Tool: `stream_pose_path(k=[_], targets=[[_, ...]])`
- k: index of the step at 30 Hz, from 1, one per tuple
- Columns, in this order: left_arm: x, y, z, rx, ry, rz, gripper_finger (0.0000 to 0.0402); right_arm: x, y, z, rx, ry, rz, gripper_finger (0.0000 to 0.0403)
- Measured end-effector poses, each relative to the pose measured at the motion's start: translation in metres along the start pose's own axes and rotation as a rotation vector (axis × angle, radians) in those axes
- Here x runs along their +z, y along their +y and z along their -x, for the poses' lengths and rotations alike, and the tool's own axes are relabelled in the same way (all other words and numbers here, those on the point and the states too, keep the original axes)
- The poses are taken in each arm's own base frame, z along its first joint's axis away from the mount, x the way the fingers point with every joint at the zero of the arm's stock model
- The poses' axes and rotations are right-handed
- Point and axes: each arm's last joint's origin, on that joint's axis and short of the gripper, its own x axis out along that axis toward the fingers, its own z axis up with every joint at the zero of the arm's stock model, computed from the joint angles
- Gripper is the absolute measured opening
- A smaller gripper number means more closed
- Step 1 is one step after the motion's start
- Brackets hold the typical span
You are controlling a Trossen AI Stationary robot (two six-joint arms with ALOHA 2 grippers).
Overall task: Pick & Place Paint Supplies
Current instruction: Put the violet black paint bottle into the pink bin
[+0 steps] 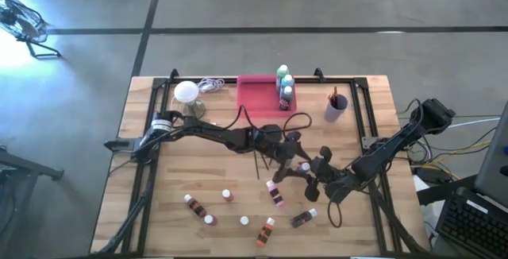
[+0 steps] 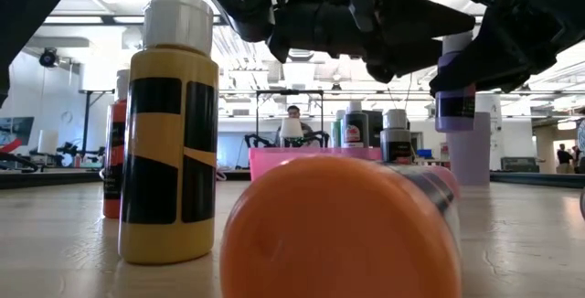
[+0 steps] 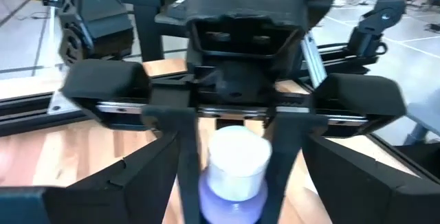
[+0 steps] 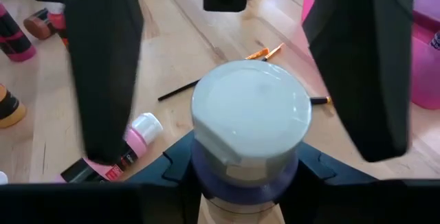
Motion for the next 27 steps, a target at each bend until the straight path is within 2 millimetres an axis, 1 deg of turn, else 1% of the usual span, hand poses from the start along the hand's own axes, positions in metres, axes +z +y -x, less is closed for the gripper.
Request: stream_pose_path(k=[4,10,18,23,27], targets=[[0.0001,0.0002,0.0,0.008,0.0,-0.005,0.0296,0.0,0.0,0.0,-0.001,-0.001,0.0,0.0132],[0.0004,0.0002,0.0002,0.008,0.0,-0.006,0.0252,0.0,0.0,0.0,0.0,-0.001,0.0,0.0139],[0.0005,0.0005,0.0002,0.019,0.0,-0.006,0.0201,0.0,0.0,0.0,0.0,-0.001,0.0,0.0132],[0.0004,0.0005,0.0003,0.019,0.001,-0.005,0.0177,0.0001,0.0002,0.0,0.0,-0.002,-0.002,0.0138],[-0.0002,0.0004,0.0003,0.017,0.005,-0.003,0.0165,0.0022,0.0012,0.0003,-0.004,-0.01,0.013,0.0135]])
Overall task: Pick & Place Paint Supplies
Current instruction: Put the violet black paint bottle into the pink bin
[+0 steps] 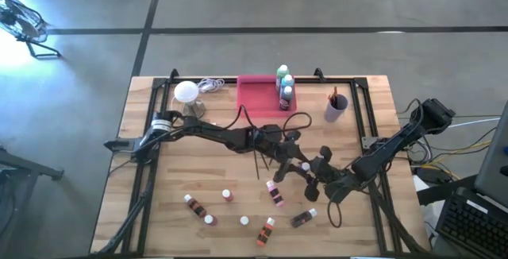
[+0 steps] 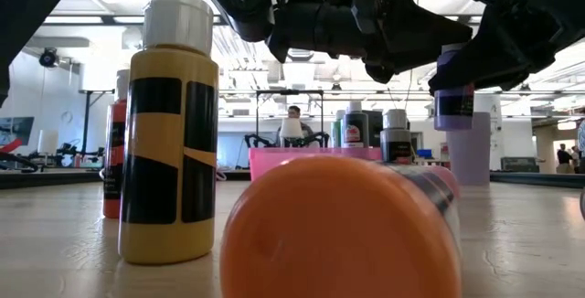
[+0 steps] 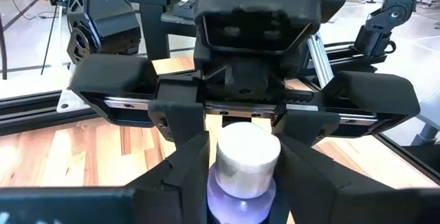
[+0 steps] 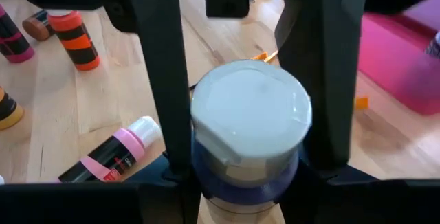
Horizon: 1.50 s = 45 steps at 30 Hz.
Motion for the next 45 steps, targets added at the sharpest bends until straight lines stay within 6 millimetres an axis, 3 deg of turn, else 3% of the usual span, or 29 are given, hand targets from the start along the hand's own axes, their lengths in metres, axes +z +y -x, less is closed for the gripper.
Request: stream_pose_path(k=[20,32,39,45], targets=[[0.0,0.0,0.0,-0.002,0.005,-0.003,0.0135,0.005,0.002,0.0,-0.007,-0.016,0.029,0.0133],[0.001,0.002,0.005,0.009,0.054,0.04,0.0134,0.008,0.002,0.003,0.021,-0.006,0.0,0.0216],[0.016,0.014,0.028,0.046,0.125,0.062,0.0134,0.016,-0.005,0.012,0.053,-0.001,-0.069,0.0266],[0.046,0.025,0.061,0.278,0.167,-0.035,0.0133,0.009,-0.016,0.016,0.004,0.063,-0.126,0.0287]])
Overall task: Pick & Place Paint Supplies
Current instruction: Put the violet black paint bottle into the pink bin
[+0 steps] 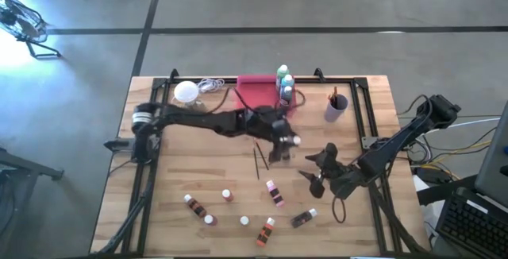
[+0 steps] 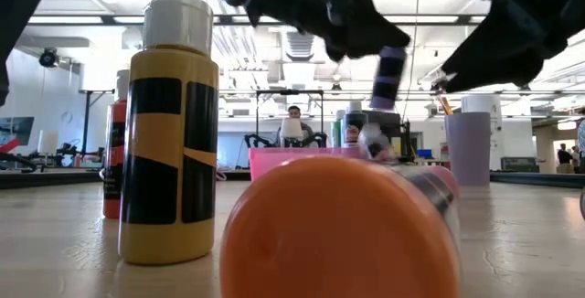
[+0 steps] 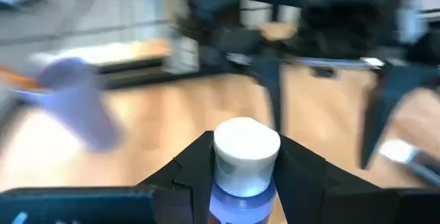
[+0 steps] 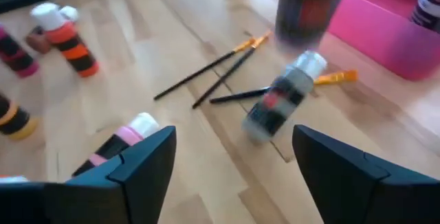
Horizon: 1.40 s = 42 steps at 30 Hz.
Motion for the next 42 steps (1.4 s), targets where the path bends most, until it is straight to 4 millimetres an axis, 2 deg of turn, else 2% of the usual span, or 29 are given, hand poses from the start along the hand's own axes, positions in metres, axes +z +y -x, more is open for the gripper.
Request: stream_pose_path(k=[6,11,15,21,29,35,42], targets=[[0.028,0.016,0.032,0.086,-0.074,-0.044,0.0133,-0.007,-0.006,-0.002,-0.036,0.016,-0.05,0.0291],[0.03,0.032,0.049,0.155,-0.094,-0.038,0.0133,-0.011,-0.01,-0.003,-0.045,0.021,-0.069,0.0273],[0.017,0.048,0.051,0.201,-0.113,0.015,0.0133,-0.013,-0.011,-0.003,-0.05,0.022,-0.064,0.0258],[-0.013,0.073,0.056,0.279,-0.137,0.1,0.0133,-0.019,-0.016,-0.005,-0.063,0.03,-0.087,0.0241],[-0.049,0.1,0.072,0.428,-0.244,0.182,0.0133,-0.029,-0.025,-0.007,-0.089,0.039,-0.129,0.0233],[-0.065,0.115,0.084,0.513,-0.313,0.233,0.0133,-0.029,-0.025,-0.007,-0.104,0.012,-0.124,0.0247],[-0.072,0.127,0.091,0.599,-0.375,0.228,0.0133,-0.027,-0.028,-0.008,-0.136,-0.029,-0.116,0.0264]])
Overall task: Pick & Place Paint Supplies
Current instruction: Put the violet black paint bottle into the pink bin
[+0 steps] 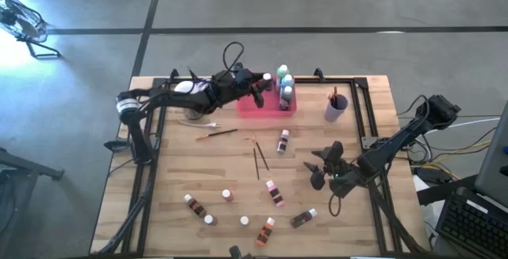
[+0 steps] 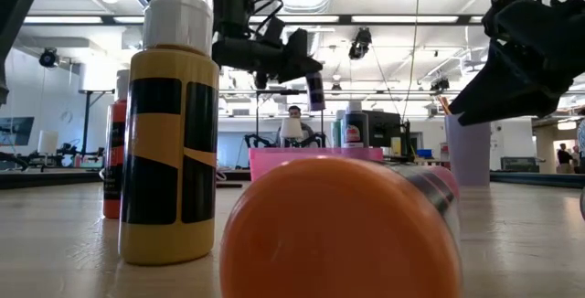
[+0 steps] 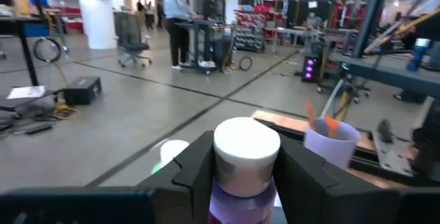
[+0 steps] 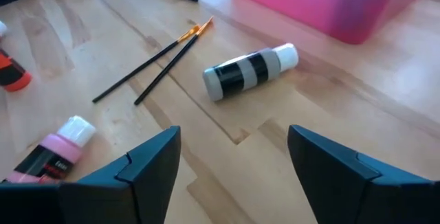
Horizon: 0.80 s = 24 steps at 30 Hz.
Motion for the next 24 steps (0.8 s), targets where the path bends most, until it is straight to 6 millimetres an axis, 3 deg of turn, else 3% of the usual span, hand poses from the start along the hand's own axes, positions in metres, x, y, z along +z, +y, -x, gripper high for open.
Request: stream_pose_path(k=[7,24], targets=[[-0.013,0.019,-0.013,0.047,0.012,-0.013,0.0133,0.001,-0.001,-0.002,-0.011,-0.003,-0.005,0.0269],[-0.052,0.06,-0.047,0.096,0.077,0.039,0.0133,0.001,-0.002,-0.002,-0.016,-0.005,-0.004,0.0226]])
